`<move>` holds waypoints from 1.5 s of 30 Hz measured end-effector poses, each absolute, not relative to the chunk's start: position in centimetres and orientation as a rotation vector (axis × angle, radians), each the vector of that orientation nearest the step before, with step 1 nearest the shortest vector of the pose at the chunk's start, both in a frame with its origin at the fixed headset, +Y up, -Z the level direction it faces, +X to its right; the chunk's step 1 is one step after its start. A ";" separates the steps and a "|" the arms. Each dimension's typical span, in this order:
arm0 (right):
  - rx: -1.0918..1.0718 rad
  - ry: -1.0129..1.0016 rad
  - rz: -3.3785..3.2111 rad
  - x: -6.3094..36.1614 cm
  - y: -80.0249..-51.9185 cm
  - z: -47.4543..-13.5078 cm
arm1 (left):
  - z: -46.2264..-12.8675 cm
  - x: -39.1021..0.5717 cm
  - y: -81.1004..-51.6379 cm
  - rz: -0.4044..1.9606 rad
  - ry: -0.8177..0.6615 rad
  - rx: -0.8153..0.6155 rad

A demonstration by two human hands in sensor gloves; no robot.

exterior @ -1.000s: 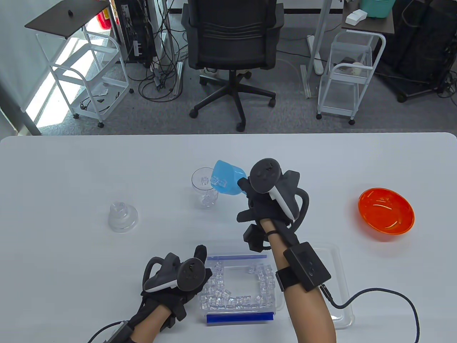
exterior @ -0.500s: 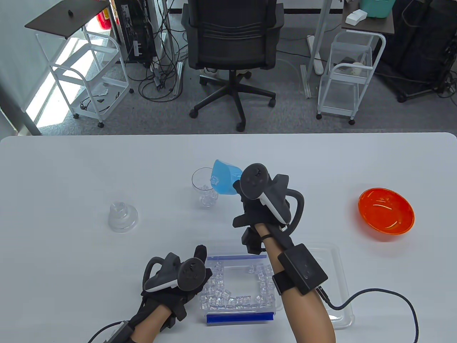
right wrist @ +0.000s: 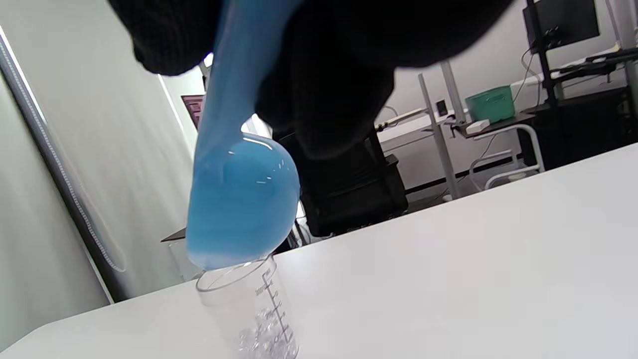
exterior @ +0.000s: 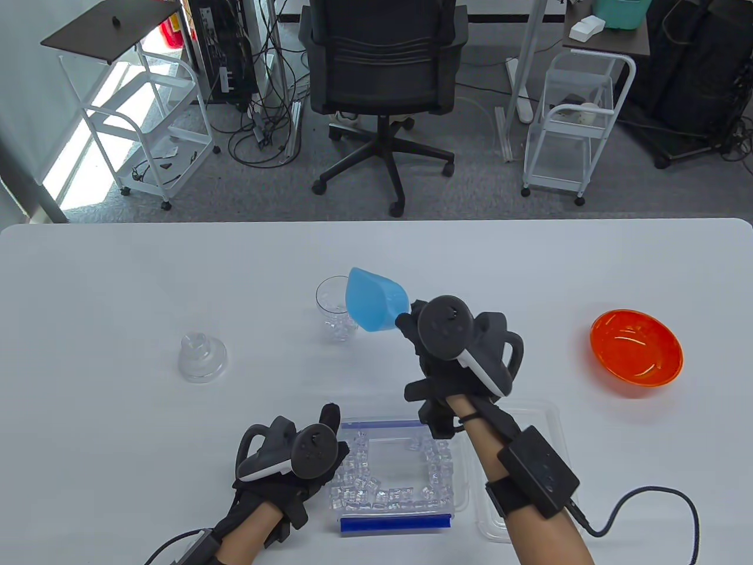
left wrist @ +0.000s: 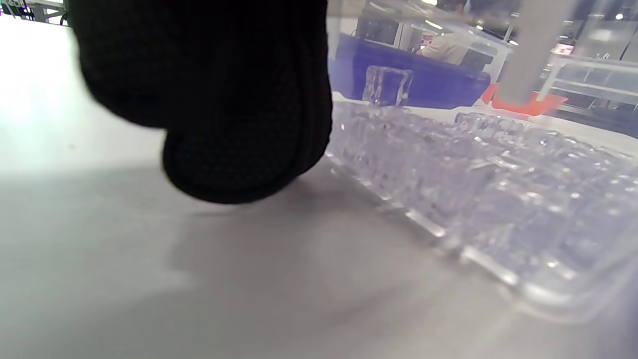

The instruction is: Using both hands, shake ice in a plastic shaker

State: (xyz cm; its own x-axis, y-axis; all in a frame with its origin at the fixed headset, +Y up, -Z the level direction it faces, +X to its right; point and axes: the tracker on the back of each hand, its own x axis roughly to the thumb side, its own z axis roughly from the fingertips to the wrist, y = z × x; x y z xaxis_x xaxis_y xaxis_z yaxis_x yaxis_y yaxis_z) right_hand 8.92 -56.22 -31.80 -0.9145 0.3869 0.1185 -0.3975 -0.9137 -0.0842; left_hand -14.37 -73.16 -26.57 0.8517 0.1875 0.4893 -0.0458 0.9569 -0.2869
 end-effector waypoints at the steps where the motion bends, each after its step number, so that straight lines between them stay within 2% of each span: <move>1: 0.157 -0.094 2.718 9.8 -56.2 -30.9 | -26.6 -14.4 -73.2 0.124 -0.539 -0.271; 10: 0.260 0.208 2.552 17.7 -55.9 -24.5 | -26.5 -14.3 -73.2 0.123 -0.534 -0.270; 14: 0.274 0.497 2.545 18.9 -57.5 -23.6 | -26.5 -14.3 -73.2 0.125 -0.534 -0.266; 17: 0.256 0.595 2.612 18.2 -59.5 -23.6 | -26.5 -14.3 -73.2 0.128 -0.534 -0.267; 20: 0.261 0.569 2.710 16.8 -60.9 -23.8 | -26.5 -14.3 -73.2 0.122 -0.534 -0.267; 27: 0.320 0.666 2.760 14.2 -61.6 -25.4 | -26.5 -14.2 -73.2 0.126 -0.531 -0.265; 35: 0.239 0.860 2.539 14.2 -64.8 -28.5 | -26.4 -14.1 -73.2 0.120 -0.524 -0.262; 45: 0.248 0.816 2.302 15.9 -69.8 -28.4 | -26.4 -14.1 -73.2 0.120 -0.526 -0.268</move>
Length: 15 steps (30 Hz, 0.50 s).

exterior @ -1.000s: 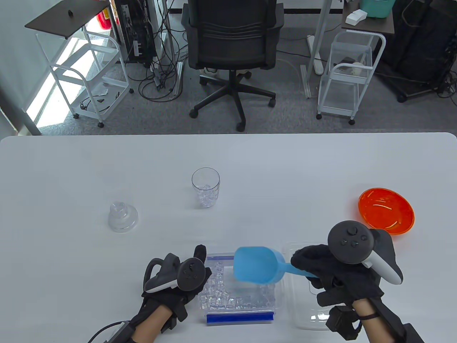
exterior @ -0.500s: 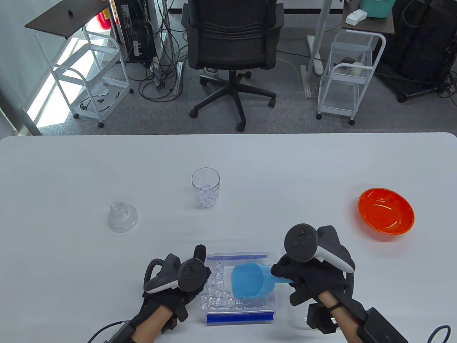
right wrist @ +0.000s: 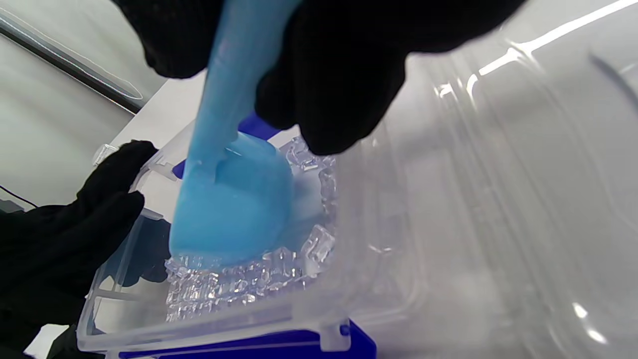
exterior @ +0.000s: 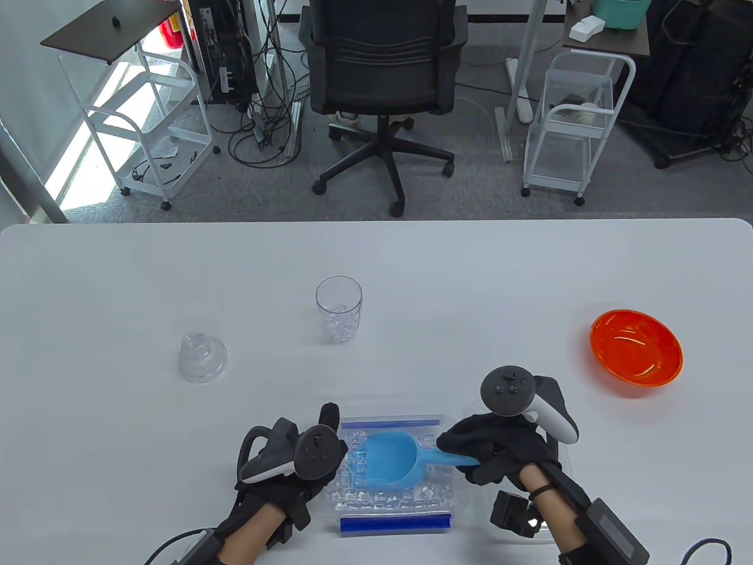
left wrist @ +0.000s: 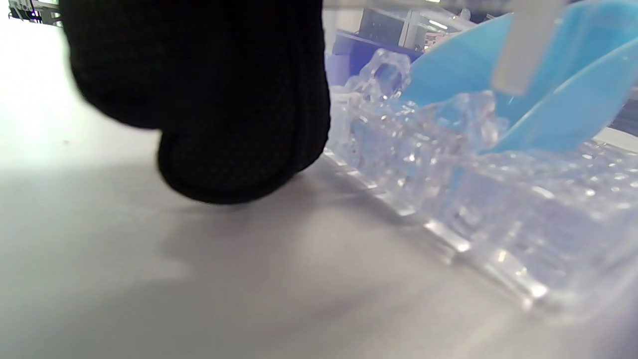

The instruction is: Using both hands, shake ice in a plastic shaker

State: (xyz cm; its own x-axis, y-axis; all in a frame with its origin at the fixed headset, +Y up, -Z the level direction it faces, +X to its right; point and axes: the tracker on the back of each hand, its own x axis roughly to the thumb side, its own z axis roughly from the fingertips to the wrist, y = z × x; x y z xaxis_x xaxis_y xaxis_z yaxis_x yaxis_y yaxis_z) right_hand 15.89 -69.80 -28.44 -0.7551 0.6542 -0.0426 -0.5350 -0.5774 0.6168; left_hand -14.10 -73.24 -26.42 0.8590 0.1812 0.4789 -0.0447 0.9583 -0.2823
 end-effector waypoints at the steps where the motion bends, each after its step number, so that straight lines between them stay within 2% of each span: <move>1: 0.245 0.816 2.245 16.1 -70.3 -28.4 | -26.4 -14.1 -73.2 0.121 -0.526 -0.268; 5: 0.237 0.797 2.139 17.3 -71.3 -28.3 | -26.4 -14.1 -73.3 0.121 -0.525 -0.269; 15: 0.248 0.765 2.021 19.3 -71.2 -27.9 | -26.5 -14.2 -73.3 0.126 -0.526 -0.271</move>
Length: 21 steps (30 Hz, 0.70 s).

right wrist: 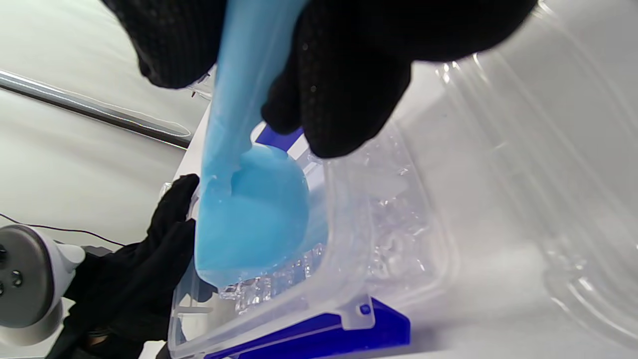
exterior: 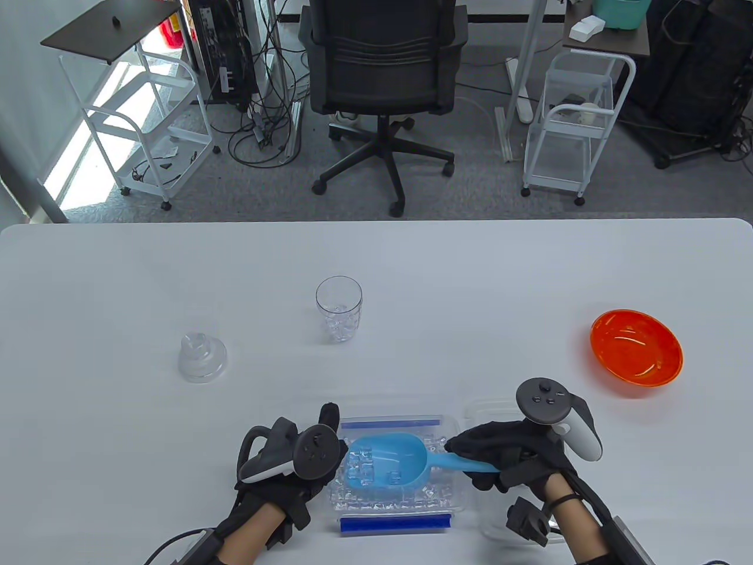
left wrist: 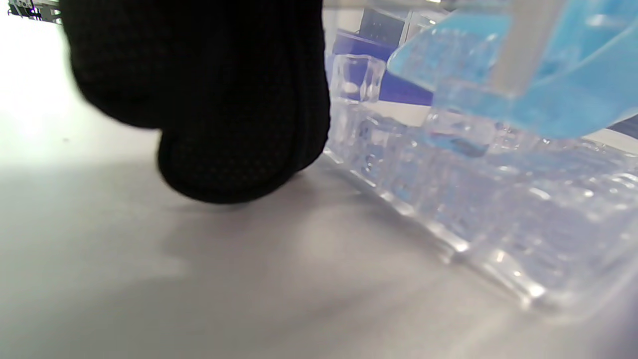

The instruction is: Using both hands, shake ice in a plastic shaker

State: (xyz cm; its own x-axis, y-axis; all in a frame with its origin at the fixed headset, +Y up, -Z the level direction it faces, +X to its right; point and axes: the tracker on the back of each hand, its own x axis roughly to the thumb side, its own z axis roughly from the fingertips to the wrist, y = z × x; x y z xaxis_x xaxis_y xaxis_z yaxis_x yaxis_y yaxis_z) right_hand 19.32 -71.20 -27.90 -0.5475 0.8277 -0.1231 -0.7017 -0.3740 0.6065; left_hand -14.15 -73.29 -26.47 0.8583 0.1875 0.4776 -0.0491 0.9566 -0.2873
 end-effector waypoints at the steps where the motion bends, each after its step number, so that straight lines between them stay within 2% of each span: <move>1: 0.246 0.764 2.019 19.4 -71.1 -27.9 | -26.5 -14.2 -73.3 0.126 -0.526 -0.271; 12: 0.164 0.610 2.024 22.3 -65.8 -28.7 | -26.5 -14.2 -73.3 0.133 -0.526 -0.272; 21: -0.037 0.399 2.100 20.7 -61.7 -31.3 | -26.5 -14.3 -73.3 0.138 -0.525 -0.273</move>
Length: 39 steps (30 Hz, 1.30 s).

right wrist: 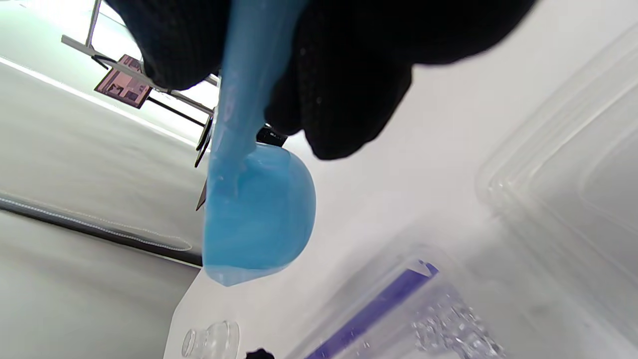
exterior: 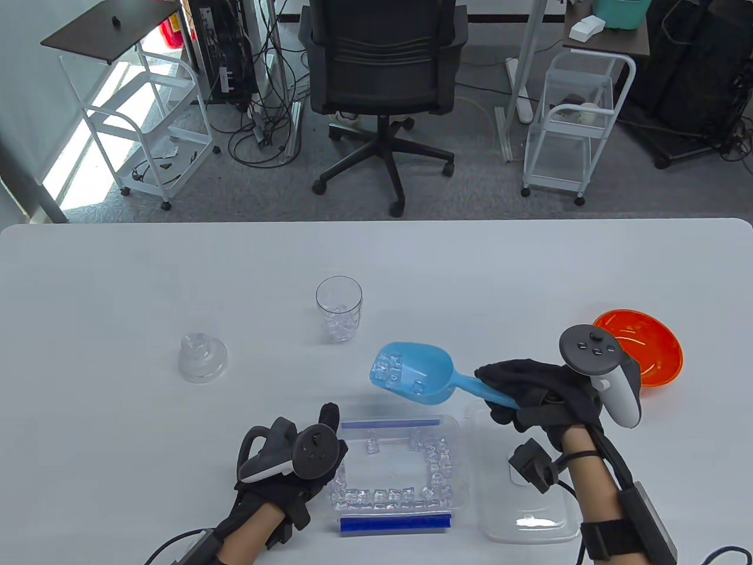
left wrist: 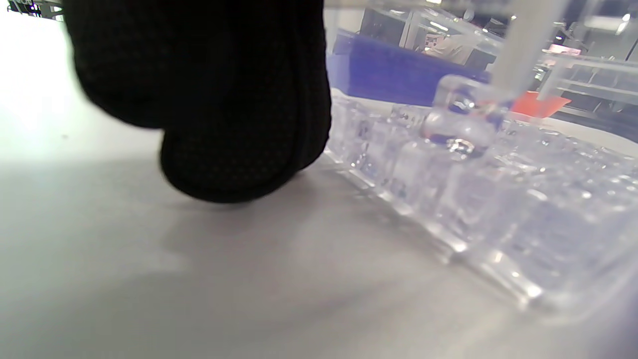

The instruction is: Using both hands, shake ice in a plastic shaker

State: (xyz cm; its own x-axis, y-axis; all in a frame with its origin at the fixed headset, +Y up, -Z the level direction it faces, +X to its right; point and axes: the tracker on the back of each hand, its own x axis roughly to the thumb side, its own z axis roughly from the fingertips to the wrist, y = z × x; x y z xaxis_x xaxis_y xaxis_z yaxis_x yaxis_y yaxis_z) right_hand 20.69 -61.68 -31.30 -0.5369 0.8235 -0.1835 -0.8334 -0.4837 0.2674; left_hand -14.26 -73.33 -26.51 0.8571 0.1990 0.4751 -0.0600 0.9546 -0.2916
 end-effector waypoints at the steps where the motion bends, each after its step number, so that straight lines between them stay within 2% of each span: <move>1: -0.061 0.382 2.108 20.2 -61.4 -31.8 | -26.5 -14.3 -73.3 0.141 -0.524 -0.271; 8: -0.119 0.216 2.179 16.4 -60.0 -34.2 | -26.5 -14.3 -73.3 0.141 -0.527 -0.271; 16: -0.149 0.178 2.176 12.9 -59.6 -35.9 | -26.5 -14.3 -73.3 0.141 -0.527 -0.274; 29: -0.176 0.117 2.370 9.7 -60.0 -36.3 | -26.5 -14.3 -73.4 0.144 -0.527 -0.272; 39: -0.150 0.091 2.484 8.2 -59.3 -36.2 | -26.5 -14.4 -73.4 0.146 -0.526 -0.274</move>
State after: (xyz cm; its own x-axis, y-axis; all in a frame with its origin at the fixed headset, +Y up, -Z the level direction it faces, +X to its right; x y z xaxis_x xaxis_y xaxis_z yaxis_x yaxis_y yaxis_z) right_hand 8.21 -59.27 -36.22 -0.7886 0.6010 -0.1298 -0.6089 -0.7927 0.0288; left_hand -14.36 -73.38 -26.53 0.8554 0.2066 0.4750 -0.0669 0.9534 -0.2942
